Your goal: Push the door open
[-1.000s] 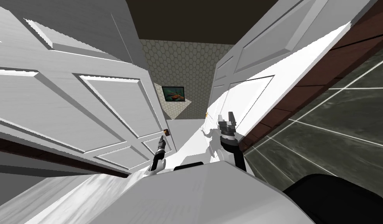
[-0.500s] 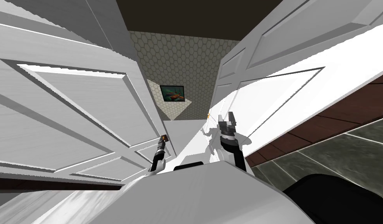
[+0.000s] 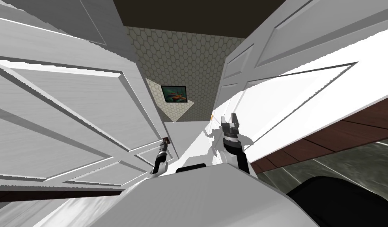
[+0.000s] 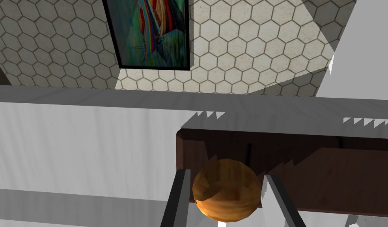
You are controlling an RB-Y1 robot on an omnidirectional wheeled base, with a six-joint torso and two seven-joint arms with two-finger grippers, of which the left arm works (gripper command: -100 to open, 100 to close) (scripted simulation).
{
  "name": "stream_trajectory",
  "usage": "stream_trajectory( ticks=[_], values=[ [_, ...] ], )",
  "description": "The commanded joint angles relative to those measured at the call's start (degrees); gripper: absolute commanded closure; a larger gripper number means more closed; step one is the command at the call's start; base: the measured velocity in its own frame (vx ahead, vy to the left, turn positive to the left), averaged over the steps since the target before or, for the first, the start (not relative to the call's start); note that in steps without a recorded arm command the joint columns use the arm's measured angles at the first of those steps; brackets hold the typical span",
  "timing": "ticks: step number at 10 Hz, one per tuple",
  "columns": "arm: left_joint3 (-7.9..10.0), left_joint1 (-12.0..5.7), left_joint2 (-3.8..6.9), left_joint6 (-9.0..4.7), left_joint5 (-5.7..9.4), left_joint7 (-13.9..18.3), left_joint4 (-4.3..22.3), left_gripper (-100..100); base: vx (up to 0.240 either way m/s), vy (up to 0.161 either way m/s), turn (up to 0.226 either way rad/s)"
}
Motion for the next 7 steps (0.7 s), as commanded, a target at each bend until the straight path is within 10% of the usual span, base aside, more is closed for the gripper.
stream_trajectory(
  ticks=[1, 7],
  values=[
    [0.0, 0.06, -0.03, -0.06, 0.01, 0.0, 0.0, 100, -0.011, -0.001, -0.001],
    [2.81, 1.28, 0.47, 0.27, 2.94, -2.1, -1.3, 100, 0.1, 0.002, -0.034]
  ],
)
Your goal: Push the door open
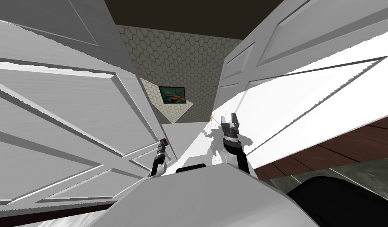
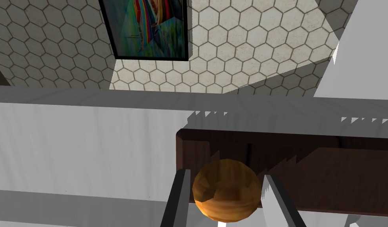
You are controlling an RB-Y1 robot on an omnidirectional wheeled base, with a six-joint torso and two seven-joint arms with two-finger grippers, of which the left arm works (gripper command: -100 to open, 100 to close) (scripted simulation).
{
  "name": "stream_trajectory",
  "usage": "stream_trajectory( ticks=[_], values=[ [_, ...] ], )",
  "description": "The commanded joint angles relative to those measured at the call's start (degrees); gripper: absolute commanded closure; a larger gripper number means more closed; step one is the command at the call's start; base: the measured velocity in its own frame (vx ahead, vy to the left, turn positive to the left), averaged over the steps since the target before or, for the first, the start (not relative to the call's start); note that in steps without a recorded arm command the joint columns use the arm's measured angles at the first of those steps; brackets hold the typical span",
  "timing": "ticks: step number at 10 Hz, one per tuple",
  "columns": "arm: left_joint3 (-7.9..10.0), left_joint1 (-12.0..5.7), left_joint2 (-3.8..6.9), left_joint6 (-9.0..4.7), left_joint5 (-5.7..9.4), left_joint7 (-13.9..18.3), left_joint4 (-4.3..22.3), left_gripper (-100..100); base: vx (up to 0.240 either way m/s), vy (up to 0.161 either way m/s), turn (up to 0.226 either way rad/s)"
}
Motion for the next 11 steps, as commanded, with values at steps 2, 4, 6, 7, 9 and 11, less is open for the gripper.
stream_trajectory(
  ticks=[2, 4, 6, 7, 9, 11],
  values=[
    [2.14, 0.89, 0.5, -0.16, 2.02, -1.5, -1.8, 100, 0.175, 0.024, -0.059],
    [3.37, 1.39, 0.61, -0.07, 3.28, -2.4, -2.4, 100, 0.147, 0.015, -0.041],
    [4.7, 1.93, 0.69, 0.02, 4.67, -3.4, -3.0, 100, 0.148, 0.023, -0.05],
    [5.63, 2.31, 0.72, 0.09, 5.63, -4.1, -3.5, 100, 0.16, 0.0, -0.081],
    [7.05, 2.89, 0.74, 0.19, 7.1, -5.1, -4.2, 100, 0.176, 0.019, -0.034],
    [7.54, 3.08, 0.74, 0.22, 7.61, -5.5, -4.4, 100, 0.118, 0.042, -0.004]
  ],
)
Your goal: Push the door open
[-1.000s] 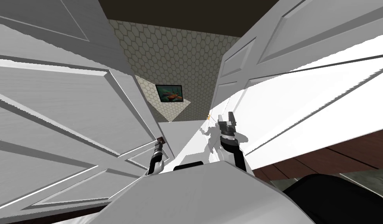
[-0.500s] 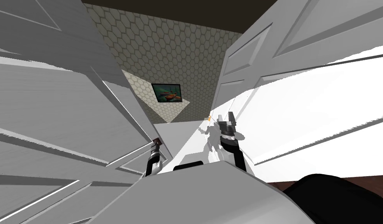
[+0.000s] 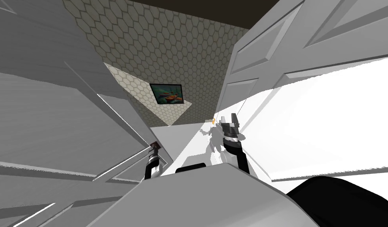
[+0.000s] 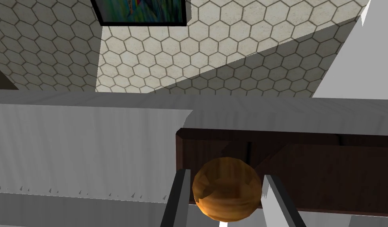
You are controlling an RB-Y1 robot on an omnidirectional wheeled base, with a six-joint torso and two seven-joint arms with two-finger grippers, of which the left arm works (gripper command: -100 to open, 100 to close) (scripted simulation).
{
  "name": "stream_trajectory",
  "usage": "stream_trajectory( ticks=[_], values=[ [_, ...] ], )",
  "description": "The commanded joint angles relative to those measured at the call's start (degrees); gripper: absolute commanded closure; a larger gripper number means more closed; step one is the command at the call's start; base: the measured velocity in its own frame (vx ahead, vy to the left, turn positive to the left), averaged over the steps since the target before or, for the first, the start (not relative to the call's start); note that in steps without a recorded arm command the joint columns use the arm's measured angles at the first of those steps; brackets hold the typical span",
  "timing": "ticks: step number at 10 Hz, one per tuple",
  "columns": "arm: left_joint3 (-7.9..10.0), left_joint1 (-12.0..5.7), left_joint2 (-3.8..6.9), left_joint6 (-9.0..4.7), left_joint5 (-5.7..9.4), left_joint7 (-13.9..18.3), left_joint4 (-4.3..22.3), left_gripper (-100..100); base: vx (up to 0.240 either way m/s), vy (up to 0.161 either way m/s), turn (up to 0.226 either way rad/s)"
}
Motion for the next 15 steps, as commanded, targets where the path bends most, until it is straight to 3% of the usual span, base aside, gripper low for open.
stream_trajectory(
  ticks=[1, 4, 5, 8, 9, 14, 15],
  values=[
    [1.75, 0.22, 0.82, -0.14, 1.41, -0.9, 0.0, 100, 0.086, 0.011, -0.09],
    [3.7, 1.01, 0.72, 0.0, 3.43, -2.3, -0.9, 100, 0.114, 0.027, -0.051],
    [3.7, 1.01, 0.72, 0.0, 3.43, -2.3, -0.9, 100, 0.106, 0.016, -0.006],
    [6.08, 1.98, 0.51, 0.17, 5.9, -4.0, -2.1, 100, 0.137, 0.019, -0.043],
    [6.08, 1.98, 0.51, 0.17, 5.9, -4.0, -2.1, 100, 0.1, 0.027, 0.0],
    [9.86, 3.51, -0.13, 0.43, 9.81, -6.8, -3.9, 100, 0.139, 0.029, -0.041],
    [9.86, 3.51, -0.13, 0.43, 9.81, -6.8, -4.2, 100, 0.113, 0.038, 0.003]
  ],
)
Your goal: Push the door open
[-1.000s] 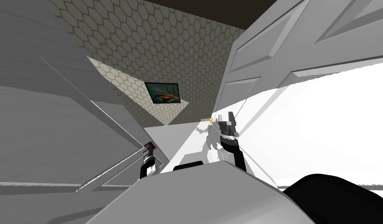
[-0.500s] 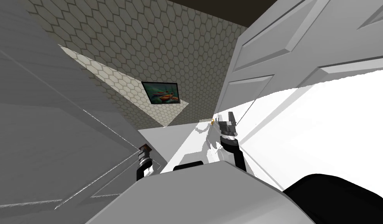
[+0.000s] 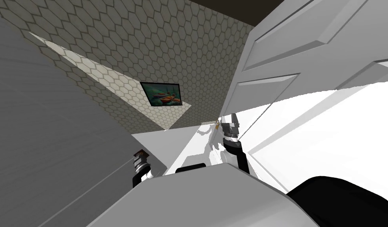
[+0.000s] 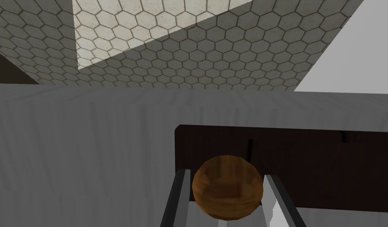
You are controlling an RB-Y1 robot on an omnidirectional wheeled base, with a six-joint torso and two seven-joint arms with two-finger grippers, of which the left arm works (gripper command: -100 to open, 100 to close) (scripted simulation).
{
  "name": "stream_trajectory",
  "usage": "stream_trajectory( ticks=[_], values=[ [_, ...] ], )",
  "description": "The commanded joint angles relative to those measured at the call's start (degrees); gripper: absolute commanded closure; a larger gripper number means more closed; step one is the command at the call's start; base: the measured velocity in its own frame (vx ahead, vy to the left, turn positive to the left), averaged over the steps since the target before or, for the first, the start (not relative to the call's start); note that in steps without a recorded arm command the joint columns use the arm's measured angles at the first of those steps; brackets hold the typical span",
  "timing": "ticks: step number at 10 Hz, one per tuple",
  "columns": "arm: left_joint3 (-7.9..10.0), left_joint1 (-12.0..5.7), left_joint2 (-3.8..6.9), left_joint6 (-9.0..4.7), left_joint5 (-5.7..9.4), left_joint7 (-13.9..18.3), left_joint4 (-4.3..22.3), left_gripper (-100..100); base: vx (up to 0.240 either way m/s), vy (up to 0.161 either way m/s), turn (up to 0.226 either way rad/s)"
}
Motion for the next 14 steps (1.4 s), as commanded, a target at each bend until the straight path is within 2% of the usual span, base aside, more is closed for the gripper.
stream_trajectory(
  ticks=[1, 2, 4, 5, 6, 7, 8, 9, 14],
  values=[
    [0.3, -0.4, 0.94, -1.8, 0.16, 0.7, 1.9, 100, 0.055, 0.03, 0.002],
    [1.64, 0.15, 0.6, -1.7, 1.56, -0.3, 1.3, 100, 0.121, 0.049, -0.063],
    [1.64, 0.15, 0.6, -1.7, 1.56, -0.3, 1.3, 100, 0.086, 0.015, -0.012],
    [2.91, 0.66, 0.21, -1.62, 2.87, -1.2, 0.7, 100, 0.145, 0.005, -0.035],
    [3.45, 0.88, 0.01, -1.58, 3.43, -1.6, 0.4, 100, 0.201, 0.031, -0.024],
    [2.89, 0.7, -0.09, -1.79, 2.95, -1.2, 1.5, 100, 0.08, 0.022, 0.022],
    [4.26, 0.9, 0.26, -2.01, 3.94, -1.8, 1.3, 100, 0.14, 0.058, 0.031],
    [4.58, 0.93, 0.32, -2.04, 4.17, -2.0, 1.3, 100, 0.195, 0.095, 0.041],
    [8.51, 1.29, 0.47, -2.47, 7.05, -3.9, 0.8, 100, 0.19, 0.124, 0.025]
  ],
)
